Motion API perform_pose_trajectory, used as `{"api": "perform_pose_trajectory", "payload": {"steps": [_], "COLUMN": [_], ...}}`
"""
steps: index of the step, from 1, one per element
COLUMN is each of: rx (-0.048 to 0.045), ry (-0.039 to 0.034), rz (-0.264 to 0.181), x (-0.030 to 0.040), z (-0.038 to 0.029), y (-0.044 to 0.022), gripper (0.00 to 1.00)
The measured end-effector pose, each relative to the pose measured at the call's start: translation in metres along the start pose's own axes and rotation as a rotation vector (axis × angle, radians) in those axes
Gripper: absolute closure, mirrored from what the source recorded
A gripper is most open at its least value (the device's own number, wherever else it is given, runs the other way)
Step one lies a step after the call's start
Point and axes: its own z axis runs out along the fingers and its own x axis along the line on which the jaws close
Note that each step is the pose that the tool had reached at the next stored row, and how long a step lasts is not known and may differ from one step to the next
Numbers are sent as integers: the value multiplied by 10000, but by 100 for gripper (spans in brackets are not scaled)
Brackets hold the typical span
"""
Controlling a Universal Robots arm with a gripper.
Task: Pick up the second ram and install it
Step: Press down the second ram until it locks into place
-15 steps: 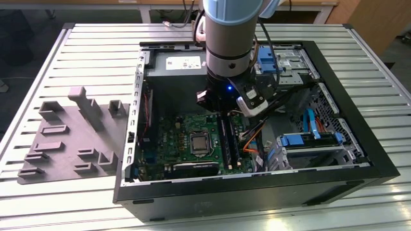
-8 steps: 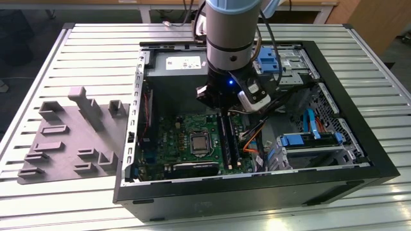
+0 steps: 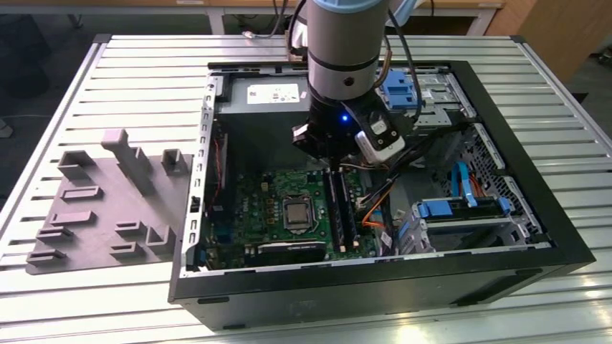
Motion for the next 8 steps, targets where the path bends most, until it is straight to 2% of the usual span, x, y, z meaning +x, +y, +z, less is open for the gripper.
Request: {"api": "perform_pose_trajectory", "payload": {"steps": [8], "rx": [0], "ry": [0], "rz": [0], "x": [0], "z": [-1], "y": [-26], "gripper": [89]}}
